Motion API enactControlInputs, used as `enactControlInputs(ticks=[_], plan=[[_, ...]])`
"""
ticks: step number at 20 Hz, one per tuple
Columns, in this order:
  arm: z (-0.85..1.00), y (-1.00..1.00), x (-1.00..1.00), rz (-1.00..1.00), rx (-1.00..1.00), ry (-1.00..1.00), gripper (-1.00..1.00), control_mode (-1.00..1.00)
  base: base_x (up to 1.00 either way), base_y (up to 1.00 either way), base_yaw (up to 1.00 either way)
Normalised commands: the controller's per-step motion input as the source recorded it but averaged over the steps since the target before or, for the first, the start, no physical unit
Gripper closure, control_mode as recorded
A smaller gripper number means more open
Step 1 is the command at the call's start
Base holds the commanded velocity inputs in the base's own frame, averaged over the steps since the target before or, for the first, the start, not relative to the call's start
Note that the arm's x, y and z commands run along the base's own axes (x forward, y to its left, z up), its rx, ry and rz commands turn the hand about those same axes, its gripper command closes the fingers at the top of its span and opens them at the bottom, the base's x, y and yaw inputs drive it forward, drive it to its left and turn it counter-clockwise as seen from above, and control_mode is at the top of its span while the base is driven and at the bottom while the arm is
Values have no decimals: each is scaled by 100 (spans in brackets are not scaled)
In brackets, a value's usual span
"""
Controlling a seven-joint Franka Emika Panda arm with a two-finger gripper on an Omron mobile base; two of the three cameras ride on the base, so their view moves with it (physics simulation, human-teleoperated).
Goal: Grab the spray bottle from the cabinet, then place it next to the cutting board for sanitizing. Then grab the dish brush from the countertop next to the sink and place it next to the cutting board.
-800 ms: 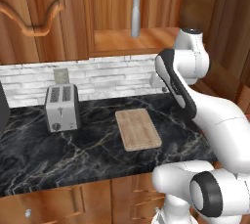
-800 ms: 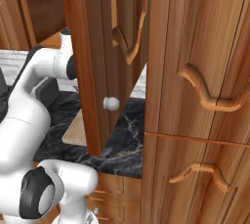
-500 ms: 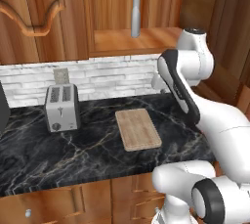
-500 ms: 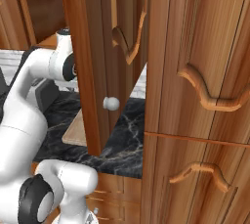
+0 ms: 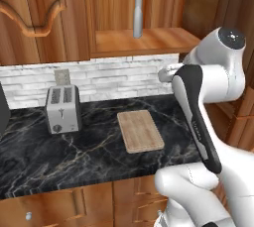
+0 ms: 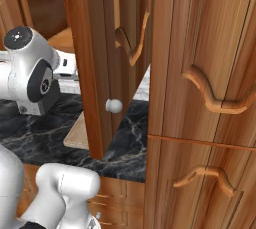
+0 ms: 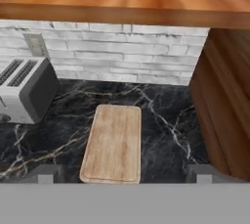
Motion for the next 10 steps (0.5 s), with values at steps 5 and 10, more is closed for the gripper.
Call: enactControlInputs(ticks=[5, 10], plan=[[100, 13, -39, 0, 0, -71, -100, -100, 0, 0, 0], [87, 4, -25, 0, 0, -67, -100, -100, 0, 0, 0]])
